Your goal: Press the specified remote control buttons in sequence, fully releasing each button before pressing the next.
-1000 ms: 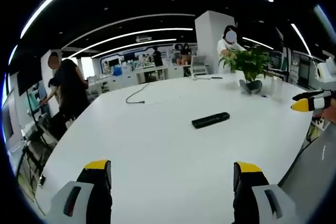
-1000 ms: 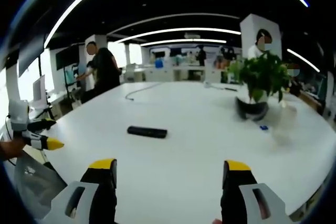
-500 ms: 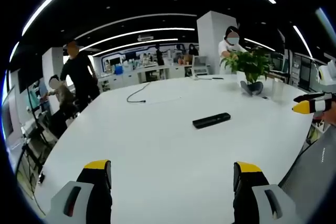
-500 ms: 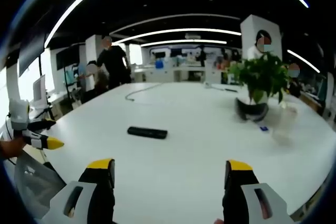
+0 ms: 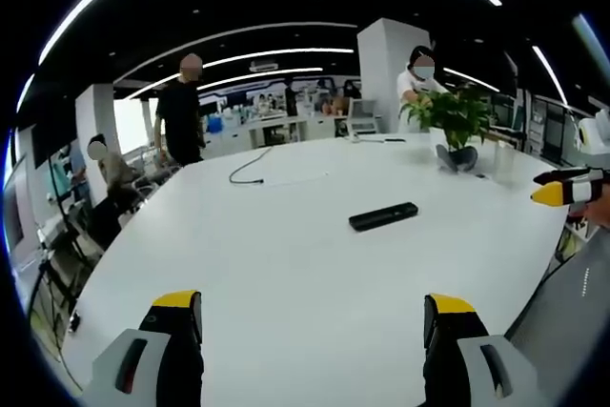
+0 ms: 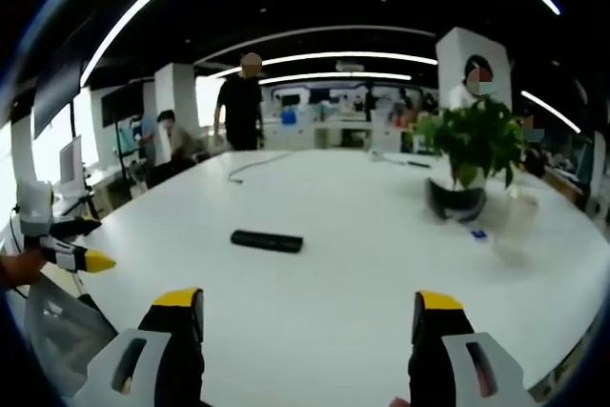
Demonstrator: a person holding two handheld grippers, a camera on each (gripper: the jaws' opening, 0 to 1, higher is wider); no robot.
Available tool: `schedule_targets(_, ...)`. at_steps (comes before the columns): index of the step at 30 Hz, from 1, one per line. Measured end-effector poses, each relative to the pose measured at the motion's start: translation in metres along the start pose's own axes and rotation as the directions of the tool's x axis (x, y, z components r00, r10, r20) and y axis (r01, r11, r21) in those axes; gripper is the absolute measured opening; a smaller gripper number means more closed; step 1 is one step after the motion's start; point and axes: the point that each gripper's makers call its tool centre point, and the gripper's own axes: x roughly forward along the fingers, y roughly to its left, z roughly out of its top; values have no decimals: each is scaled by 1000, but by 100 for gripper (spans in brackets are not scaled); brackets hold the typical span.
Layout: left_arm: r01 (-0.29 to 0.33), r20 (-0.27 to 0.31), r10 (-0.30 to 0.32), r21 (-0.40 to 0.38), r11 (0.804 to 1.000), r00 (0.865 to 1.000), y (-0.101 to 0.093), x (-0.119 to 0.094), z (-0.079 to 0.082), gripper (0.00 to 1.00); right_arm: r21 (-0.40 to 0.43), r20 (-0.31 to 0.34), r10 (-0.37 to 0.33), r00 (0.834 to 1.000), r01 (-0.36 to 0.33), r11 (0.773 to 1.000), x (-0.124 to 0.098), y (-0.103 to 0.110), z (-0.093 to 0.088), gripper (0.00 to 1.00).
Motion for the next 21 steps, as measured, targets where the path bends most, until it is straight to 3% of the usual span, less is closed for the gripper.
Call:
schedule_targets(16,12,-1,-12,-30,999,1000,1,0,2,100,10,-5,-6,1000,6,1000,-1,-2,-1,89)
schedule_targets(21,21,-10,-21,-5,1000,1000,0,2,6,100,22,-5,2,1000,-2,1000,-1,-1,-1,87)
